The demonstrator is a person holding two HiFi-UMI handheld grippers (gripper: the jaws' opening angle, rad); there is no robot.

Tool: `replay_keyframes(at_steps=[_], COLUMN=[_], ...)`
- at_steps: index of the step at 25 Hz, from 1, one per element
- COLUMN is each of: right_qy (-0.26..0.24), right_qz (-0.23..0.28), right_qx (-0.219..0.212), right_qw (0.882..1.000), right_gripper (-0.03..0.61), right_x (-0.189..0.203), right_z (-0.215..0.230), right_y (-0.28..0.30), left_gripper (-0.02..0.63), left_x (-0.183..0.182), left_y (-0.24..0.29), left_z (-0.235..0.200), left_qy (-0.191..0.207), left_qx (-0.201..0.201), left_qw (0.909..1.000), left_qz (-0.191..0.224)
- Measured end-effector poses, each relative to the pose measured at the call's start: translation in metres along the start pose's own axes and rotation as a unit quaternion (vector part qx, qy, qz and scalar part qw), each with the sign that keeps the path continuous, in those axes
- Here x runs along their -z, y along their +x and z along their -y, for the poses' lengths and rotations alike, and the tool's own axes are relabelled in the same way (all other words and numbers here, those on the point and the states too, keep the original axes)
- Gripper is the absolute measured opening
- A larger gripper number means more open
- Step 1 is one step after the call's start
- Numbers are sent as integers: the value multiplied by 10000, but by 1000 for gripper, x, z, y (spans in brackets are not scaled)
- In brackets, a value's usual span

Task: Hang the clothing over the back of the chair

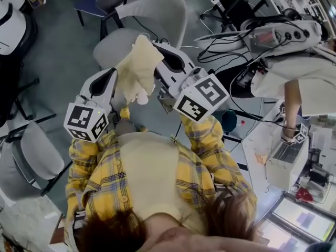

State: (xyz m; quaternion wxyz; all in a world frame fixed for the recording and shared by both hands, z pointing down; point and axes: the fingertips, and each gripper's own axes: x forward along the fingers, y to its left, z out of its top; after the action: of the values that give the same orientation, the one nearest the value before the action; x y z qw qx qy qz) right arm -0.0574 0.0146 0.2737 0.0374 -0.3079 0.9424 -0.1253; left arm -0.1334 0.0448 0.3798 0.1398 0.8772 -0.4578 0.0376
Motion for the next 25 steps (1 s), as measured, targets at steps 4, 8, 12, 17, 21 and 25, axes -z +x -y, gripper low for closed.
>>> replay_keyframes(at_steps=[4, 8, 12, 17, 21, 25], right_qy=[-46, -82, -147, -81, -75, -175], right_qz=[51, 130, 190, 176, 184, 314], right_qx=[217, 461, 682, 841, 864, 850], right_qw=[9997, 9988, 9974, 9963, 9961, 9957], right_gripper=[20, 20, 20, 20, 20, 20], right_x=[-12, -27, -37, -38, -43, -58], right_z=[16, 30, 40, 55, 65, 84], right_y=[18, 27, 37, 42, 45, 50], left_gripper=[8, 8, 8, 8, 8, 8], left_x=[-5, -11, -13, -15, -15, -16], left_y=[10, 15, 21, 32, 42, 56], left_z=[-17, -27, -39, -44, -44, -49], left_qy=[18, 19, 49, 42, 35, 57], left_qx=[134, 273, 397, 493, 524, 495], left_qw=[9999, 9996, 9991, 9987, 9985, 9985], left_qz=[-41, -65, -126, -133, -166, -204])
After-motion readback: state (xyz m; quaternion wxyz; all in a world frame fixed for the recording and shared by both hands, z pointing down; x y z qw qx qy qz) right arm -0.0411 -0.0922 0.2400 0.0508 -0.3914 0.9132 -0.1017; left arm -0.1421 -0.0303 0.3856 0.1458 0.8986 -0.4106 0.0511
